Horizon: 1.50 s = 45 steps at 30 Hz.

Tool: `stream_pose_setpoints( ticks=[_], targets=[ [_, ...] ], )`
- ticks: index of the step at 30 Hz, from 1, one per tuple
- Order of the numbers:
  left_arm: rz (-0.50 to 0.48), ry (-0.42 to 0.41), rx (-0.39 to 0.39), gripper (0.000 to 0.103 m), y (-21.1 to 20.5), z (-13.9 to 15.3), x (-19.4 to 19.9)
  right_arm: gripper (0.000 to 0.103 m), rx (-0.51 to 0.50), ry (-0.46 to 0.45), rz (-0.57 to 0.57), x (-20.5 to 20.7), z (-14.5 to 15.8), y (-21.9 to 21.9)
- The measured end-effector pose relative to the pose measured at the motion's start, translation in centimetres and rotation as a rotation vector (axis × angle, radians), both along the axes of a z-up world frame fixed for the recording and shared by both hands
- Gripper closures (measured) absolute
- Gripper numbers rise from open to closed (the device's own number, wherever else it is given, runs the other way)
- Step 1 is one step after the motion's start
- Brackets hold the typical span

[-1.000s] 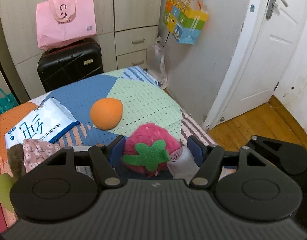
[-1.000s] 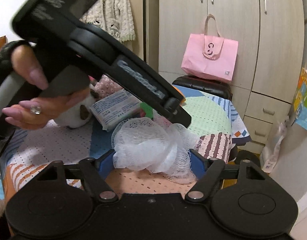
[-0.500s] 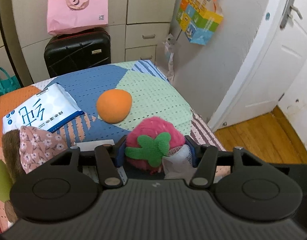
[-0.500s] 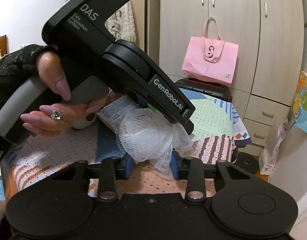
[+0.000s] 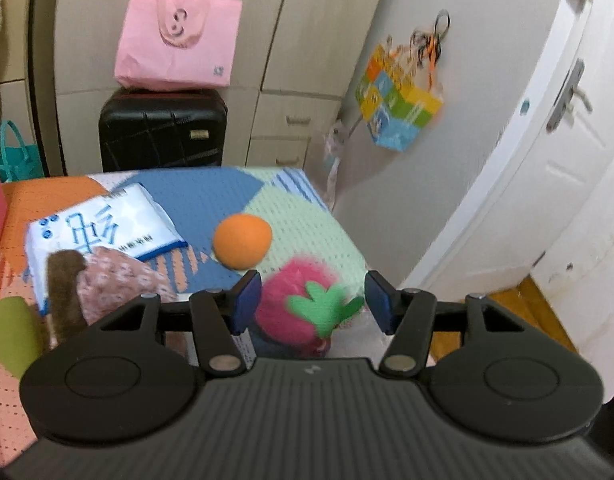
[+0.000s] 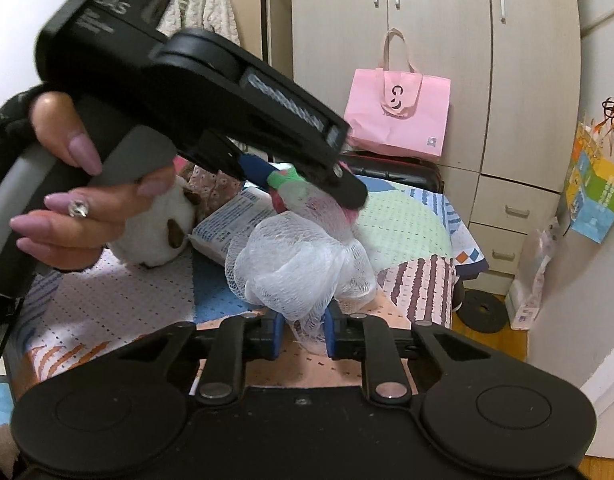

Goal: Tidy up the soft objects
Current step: 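Lift the mesh puff and strawberry plush and carry both toward the pink box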

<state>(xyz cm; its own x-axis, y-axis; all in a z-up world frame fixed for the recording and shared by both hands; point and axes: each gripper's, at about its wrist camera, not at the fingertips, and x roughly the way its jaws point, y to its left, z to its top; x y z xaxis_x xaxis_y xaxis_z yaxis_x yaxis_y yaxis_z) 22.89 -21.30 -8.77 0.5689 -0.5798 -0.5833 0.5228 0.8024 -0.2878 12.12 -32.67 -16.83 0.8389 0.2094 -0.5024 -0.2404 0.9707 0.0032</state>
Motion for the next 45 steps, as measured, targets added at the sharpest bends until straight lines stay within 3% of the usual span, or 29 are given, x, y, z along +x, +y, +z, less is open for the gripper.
stream_pose_setpoints(
  ticks=[8, 15, 21, 28, 34, 38, 45],
  targets=[
    [-0.010, 0.005, 0.003, 0.047, 1.2, 0.7, -0.7, 0.082, 0.000, 0.001, -0.021, -0.7, 0.6, 0.3],
    [-0.050, 0.009, 0.128, 0.047, -0.9, -0.3, -0.2, 0.082, -0.037, 0.006, -0.085, -1.6, 1.2, -0.1],
    [-0.083, -0.039, 0.250, 0.047, -3.0, -1.2, -0.3, 0.082, -0.010, 0.047, -0.142, -0.8, 0.8, -1.7],
    [-0.108, -0.058, 0.316, 0.044, -4.3, -2.2, 0.1, 0.082, -0.008, 0.046, -0.123, -0.1, 0.2, -2.1],
    [-0.103, -0.073, 0.328, 0.044, -4.6, -2.4, -0.2, 0.082, -0.010, 0.036, -0.111, 0.2, 0.1, -2.2],
    [-0.111, -0.041, 0.336, 0.046, -4.7, -2.8, 0.3, 0.082, -0.014, 0.031, -0.112, -0.2, 0.1, -2.4],
    [-0.095, -0.019, 0.294, 0.053, -3.9, -2.6, 0.7, 0.082, -0.013, 0.030, -0.130, -0.5, 0.4, -2.9]
  ],
)
